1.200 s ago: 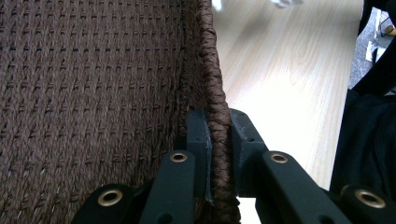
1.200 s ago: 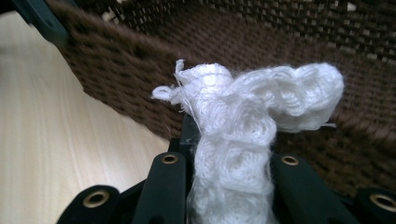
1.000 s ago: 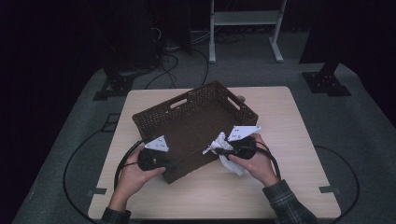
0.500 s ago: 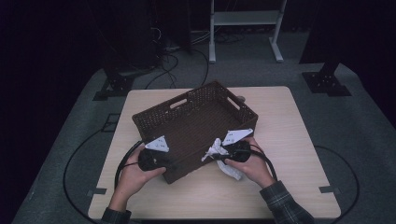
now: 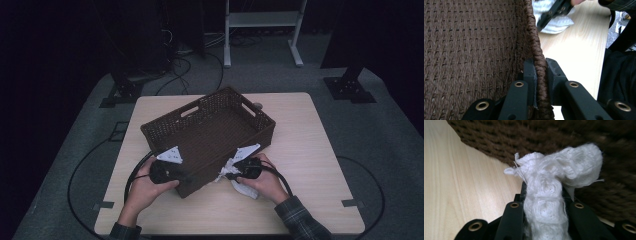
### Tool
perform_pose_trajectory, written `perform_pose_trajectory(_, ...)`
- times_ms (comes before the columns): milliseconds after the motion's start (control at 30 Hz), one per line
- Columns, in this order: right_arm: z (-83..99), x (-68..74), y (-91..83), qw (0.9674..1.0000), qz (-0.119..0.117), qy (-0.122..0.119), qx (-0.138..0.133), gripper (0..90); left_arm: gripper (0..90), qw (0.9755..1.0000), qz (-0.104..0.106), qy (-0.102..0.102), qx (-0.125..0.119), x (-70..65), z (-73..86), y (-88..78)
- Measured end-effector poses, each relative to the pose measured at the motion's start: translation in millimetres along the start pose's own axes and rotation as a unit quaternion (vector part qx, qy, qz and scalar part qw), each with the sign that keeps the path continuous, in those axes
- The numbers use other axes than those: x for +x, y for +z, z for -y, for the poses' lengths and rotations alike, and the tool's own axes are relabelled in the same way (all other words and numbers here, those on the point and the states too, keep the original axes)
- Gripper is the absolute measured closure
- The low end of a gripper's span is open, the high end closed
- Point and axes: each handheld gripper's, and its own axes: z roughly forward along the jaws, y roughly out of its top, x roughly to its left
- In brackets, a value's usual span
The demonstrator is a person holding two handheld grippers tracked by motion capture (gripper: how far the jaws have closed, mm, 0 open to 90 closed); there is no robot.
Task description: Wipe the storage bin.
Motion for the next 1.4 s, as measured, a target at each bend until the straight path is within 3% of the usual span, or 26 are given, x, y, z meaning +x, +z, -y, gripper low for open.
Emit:
perform_pose_trajectory(267,0.5,0.4,1.2,1.0000,0.000,0.000,0.009,73.7,78.2,1.0000,0.008,0.004,0.001,-2.2,-1.8,2.5)
perform_pose_trajectory(533,-14.8,6.4,-21.0,0.9994,0.004,-0.010,-0.033,73.7,78.2,1.0000,0.008,0.004,0.001,-2.3,-1.8,2.7)
perform_pose_trajectory(867,-41.6,13.7,-51.9,0.9981,0.013,-0.037,-0.048,73.7,78.2,1.0000,0.007,0.003,0.001,-3.2,-2.3,3.0)
perform_pose_trajectory(1033,-45.1,15.4,-62.2,0.9967,0.010,-0.038,-0.072,73.7,78.1,1.0000,0.009,0.004,0.000,-3.4,-2.6,3.6)
perform_pose_trajectory(1400,-41.7,13.9,-52.6,0.9971,-0.005,-0.030,-0.070,73.8,77.9,0.9999,0.009,0.006,0.001,-3.5,-2.6,3.6)
